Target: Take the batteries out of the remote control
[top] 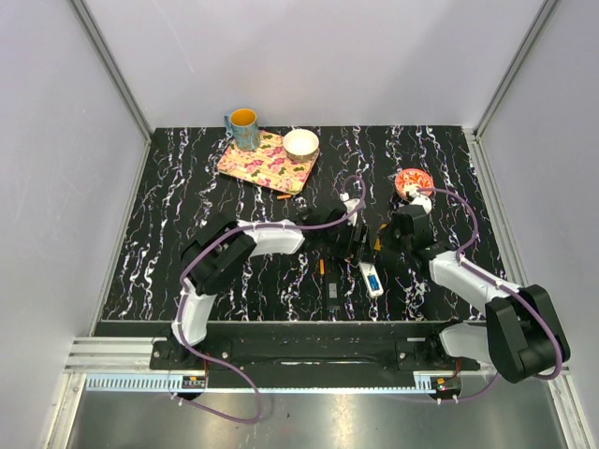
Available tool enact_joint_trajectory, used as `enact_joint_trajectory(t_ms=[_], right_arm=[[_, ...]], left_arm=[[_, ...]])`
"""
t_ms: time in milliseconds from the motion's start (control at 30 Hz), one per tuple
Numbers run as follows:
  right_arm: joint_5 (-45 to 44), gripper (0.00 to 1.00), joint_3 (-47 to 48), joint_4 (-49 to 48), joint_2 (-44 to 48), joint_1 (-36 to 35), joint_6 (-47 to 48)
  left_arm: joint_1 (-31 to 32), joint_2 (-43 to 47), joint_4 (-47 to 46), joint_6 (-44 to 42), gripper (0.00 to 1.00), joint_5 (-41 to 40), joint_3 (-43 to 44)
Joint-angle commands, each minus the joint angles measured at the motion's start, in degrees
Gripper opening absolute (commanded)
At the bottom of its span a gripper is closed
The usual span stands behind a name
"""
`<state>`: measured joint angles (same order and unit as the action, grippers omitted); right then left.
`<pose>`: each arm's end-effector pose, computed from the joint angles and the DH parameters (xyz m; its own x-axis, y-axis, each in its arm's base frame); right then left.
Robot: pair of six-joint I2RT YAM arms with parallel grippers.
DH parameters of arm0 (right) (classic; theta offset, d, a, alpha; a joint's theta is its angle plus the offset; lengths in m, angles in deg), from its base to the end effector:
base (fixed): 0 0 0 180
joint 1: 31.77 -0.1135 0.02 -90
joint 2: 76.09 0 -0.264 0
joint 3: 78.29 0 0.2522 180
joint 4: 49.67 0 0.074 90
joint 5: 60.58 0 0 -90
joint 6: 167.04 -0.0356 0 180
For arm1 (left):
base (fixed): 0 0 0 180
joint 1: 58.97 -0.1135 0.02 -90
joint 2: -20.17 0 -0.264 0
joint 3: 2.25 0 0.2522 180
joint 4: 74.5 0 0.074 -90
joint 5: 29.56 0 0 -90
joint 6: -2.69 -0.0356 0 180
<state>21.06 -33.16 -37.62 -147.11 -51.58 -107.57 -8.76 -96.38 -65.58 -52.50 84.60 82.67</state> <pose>0.2343 0.0789 0.1859 -0.6138 0.3131 -0.7247 0.0980 0.9411 0.3236 0.2663 -0.3425 0.1482 -0.8554 0.2132 -0.4720 0.5015 0.5684 -0.6522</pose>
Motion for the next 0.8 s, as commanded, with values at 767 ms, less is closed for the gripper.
enact_joint_trajectory(t_ms=[767], right_arm=[[-18.0, 0.00, 2.5, 7.5, 16.7, 0.7, 4.9]], left_arm=[[3.0, 0.2, 3.8, -7.6, 0.79, -4.5, 7.0]])
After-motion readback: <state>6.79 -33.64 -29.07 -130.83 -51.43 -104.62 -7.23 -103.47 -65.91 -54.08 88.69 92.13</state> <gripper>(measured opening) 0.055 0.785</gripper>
